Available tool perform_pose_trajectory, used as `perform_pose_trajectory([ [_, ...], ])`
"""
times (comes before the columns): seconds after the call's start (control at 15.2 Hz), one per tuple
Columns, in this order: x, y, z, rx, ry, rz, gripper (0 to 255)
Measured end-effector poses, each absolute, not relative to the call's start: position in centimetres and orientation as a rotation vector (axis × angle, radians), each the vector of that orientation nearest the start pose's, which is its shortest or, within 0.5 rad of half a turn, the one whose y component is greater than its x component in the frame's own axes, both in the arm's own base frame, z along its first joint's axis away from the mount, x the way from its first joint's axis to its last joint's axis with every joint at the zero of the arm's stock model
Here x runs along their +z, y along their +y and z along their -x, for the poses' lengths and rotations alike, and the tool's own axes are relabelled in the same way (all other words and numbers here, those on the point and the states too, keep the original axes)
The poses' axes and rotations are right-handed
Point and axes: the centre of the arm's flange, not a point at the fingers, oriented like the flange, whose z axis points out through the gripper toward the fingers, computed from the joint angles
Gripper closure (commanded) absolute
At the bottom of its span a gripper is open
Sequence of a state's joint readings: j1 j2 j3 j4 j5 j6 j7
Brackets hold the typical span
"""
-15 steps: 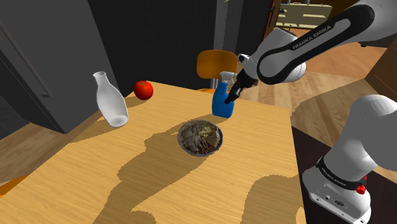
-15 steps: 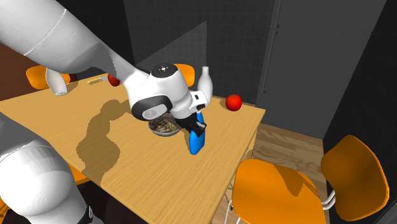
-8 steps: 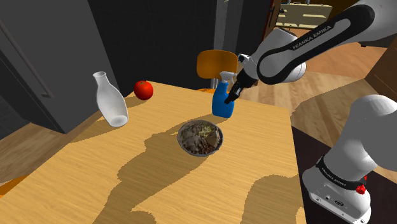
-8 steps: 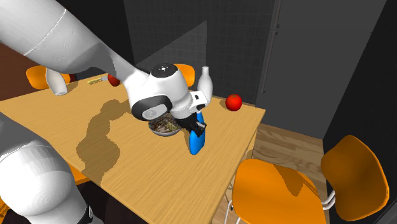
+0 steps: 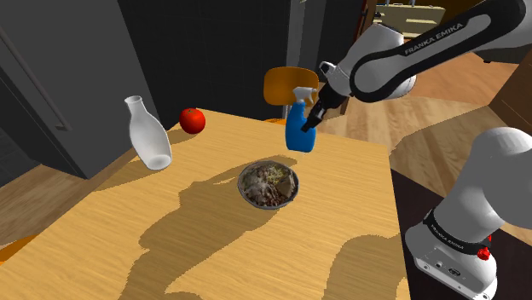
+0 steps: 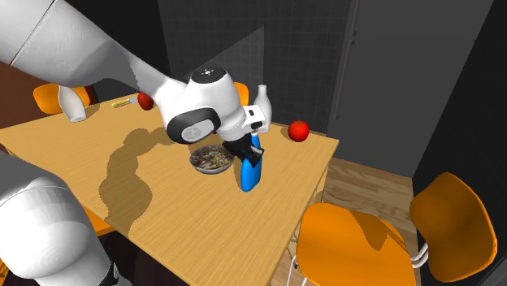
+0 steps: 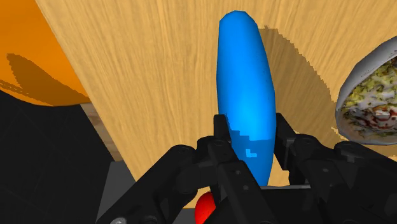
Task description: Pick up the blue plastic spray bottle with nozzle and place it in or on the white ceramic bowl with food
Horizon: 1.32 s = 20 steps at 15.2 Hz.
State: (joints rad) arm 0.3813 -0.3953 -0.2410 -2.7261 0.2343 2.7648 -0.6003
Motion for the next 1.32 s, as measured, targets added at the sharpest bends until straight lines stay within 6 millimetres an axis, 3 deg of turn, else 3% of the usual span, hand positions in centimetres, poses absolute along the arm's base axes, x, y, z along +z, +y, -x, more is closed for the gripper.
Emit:
perform_pose_trajectory([
  [1.32, 49.0, 4.9, -41.1, -0.674, -0.783, 2.835, 255],
])
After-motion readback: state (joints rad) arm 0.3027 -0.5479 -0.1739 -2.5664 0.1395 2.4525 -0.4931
